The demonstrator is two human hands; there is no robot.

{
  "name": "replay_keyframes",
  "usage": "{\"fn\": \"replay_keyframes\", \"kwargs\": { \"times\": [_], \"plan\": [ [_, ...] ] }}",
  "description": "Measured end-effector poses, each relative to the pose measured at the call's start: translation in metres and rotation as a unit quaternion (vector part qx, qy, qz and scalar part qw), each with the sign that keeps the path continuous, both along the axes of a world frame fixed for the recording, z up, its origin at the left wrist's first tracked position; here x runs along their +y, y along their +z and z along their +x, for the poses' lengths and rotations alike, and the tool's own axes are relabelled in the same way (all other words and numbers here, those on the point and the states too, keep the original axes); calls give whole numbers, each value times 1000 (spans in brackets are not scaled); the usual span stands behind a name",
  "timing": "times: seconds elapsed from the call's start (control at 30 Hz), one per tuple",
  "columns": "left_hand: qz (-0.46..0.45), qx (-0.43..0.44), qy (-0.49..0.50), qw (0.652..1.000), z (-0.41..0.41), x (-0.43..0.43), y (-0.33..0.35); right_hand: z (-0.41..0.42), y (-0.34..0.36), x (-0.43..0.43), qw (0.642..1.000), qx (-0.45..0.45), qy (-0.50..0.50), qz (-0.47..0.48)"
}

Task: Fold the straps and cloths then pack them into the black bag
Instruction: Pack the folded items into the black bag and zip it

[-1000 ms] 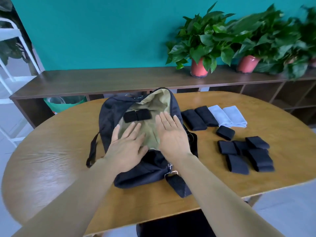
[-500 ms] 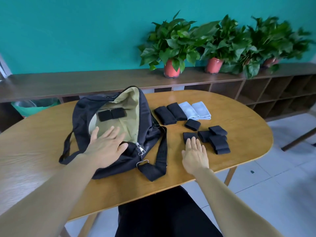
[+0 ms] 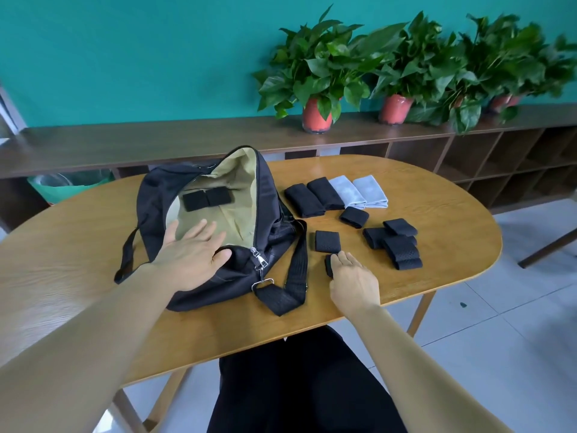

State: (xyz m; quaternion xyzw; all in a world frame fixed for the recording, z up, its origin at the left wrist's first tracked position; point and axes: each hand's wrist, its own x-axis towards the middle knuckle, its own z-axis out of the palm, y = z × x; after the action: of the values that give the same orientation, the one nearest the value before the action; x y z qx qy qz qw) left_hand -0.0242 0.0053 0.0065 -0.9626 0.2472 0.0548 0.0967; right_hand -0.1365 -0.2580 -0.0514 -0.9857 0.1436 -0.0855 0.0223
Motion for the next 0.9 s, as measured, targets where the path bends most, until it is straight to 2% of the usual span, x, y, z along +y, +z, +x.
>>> {"fn": "replay_keyframes", "kwargs": {
  "times": [0.27, 0.4, 0.53, 0.63, 0.73, 0.9],
  "plan": [
    [-13, -9, 0, 1000, -5, 2, 4, -6, 5, 2, 998, -20, 6, -57],
    [-26, -22, 4, 999, 4, 10, 10, -9, 17, 8, 988, -154, 13, -16],
    [-34, -51, 20, 998, 24, 32, 14, 19, 54, 47, 961, -261, 92, 2],
    [-41, -73, 26, 996, 37, 45, 14, 59, 69, 86, 953, -244, 179, -14],
    [-34, -98, 7, 995, 49, 55, 13, 104, 62, 120, 953, -184, 239, -30],
    [-49, -91, -16, 994, 62, 60, 14, 165, 45, 157, 971, -61, 227, -44]
  ]
}}
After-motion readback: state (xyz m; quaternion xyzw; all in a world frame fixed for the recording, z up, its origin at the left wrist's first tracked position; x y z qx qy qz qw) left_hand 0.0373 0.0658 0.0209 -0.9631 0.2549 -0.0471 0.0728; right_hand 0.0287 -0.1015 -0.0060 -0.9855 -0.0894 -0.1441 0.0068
